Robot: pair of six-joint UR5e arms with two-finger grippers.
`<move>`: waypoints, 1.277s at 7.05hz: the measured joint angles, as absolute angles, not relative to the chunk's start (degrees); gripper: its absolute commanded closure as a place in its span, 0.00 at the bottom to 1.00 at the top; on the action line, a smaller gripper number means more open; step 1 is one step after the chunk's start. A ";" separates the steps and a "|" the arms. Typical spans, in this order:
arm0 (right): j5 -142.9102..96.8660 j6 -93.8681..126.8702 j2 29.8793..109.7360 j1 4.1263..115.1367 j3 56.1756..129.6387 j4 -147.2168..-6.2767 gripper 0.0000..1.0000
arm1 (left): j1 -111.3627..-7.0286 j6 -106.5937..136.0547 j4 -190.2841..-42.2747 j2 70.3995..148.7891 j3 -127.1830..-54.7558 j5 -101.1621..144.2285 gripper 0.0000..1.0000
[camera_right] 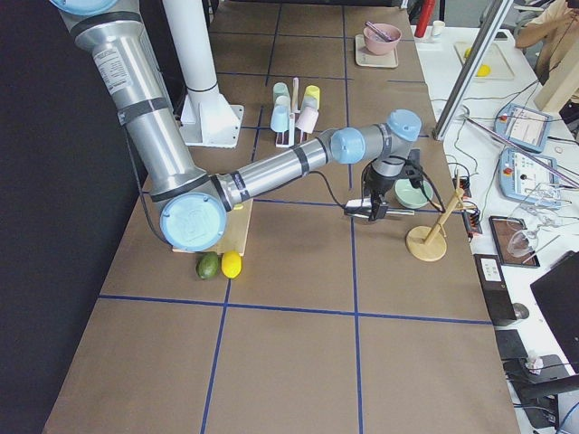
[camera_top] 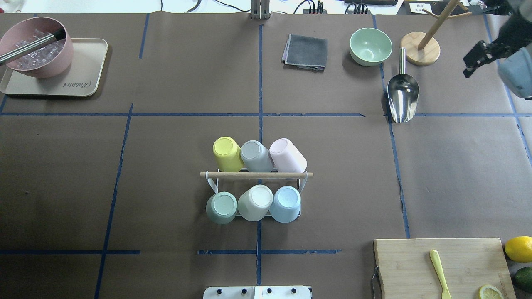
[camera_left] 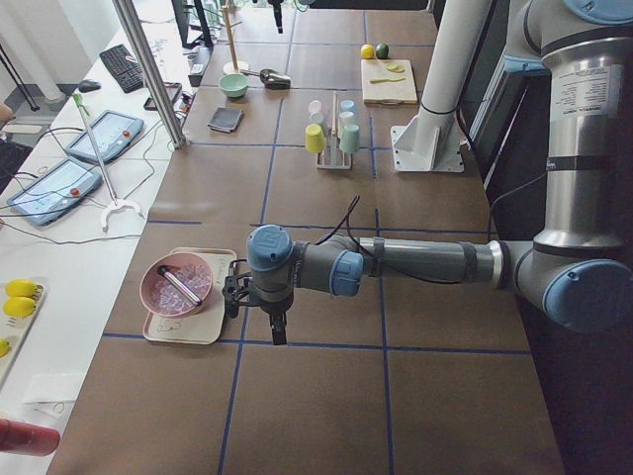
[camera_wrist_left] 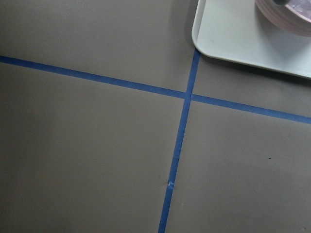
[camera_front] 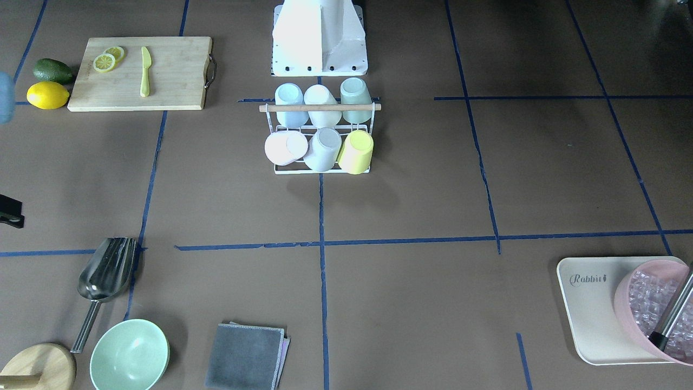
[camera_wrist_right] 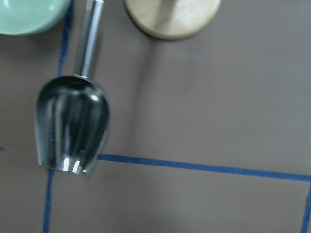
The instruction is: Place cup on cup holder
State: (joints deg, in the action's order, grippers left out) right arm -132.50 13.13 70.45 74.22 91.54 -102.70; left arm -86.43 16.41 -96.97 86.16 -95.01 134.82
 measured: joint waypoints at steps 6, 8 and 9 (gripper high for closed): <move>-133.72 -1.98 90.73 89.31 95.79 -100.31 0.00 | -86.81 0.58 -92.63 85.94 -95.61 138.56 0.00; -130.88 -3.82 93.23 89.60 98.45 -98.44 0.00 | -88.70 -0.58 -91.22 84.60 -95.83 138.52 0.00; -130.52 -3.36 93.52 89.63 98.91 -98.23 0.00 | -90.46 -1.91 -91.08 83.19 -95.84 138.43 0.00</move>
State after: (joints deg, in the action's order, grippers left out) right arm -130.52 -3.36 93.52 89.63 98.91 -98.23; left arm -90.46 -1.91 -91.08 83.19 -95.84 138.43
